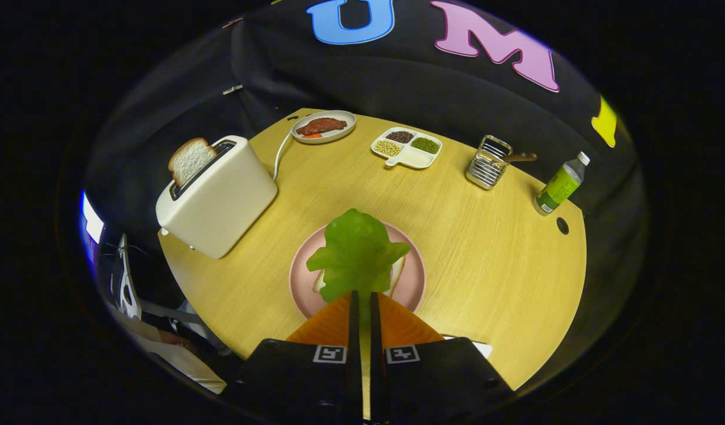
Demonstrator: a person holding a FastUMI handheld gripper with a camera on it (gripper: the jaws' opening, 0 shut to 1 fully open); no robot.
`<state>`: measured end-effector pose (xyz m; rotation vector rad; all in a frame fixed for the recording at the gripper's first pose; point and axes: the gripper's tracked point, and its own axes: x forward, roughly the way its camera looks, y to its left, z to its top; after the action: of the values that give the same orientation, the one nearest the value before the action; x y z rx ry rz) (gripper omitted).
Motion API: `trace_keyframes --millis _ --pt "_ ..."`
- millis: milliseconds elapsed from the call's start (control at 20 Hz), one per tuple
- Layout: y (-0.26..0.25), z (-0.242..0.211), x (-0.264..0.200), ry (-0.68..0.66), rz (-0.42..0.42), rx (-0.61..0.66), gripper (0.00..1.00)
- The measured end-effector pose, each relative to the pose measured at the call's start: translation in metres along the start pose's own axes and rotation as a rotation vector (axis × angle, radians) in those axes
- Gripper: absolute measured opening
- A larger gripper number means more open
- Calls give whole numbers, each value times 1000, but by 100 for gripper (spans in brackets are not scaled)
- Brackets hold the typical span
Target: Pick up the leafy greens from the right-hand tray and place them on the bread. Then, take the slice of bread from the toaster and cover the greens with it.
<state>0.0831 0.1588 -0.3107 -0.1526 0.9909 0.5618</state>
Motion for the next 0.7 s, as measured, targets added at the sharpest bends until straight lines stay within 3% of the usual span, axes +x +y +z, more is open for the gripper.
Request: trace_keyframes --millis 250,300,450,700 --pt "6 8 17 21 10 -6 10" --pt "5 8 18 20 3 -2 14" --pt "-3 10 20 2 -42 3 99" --pt "1 18 5 -24 -51 15 97"
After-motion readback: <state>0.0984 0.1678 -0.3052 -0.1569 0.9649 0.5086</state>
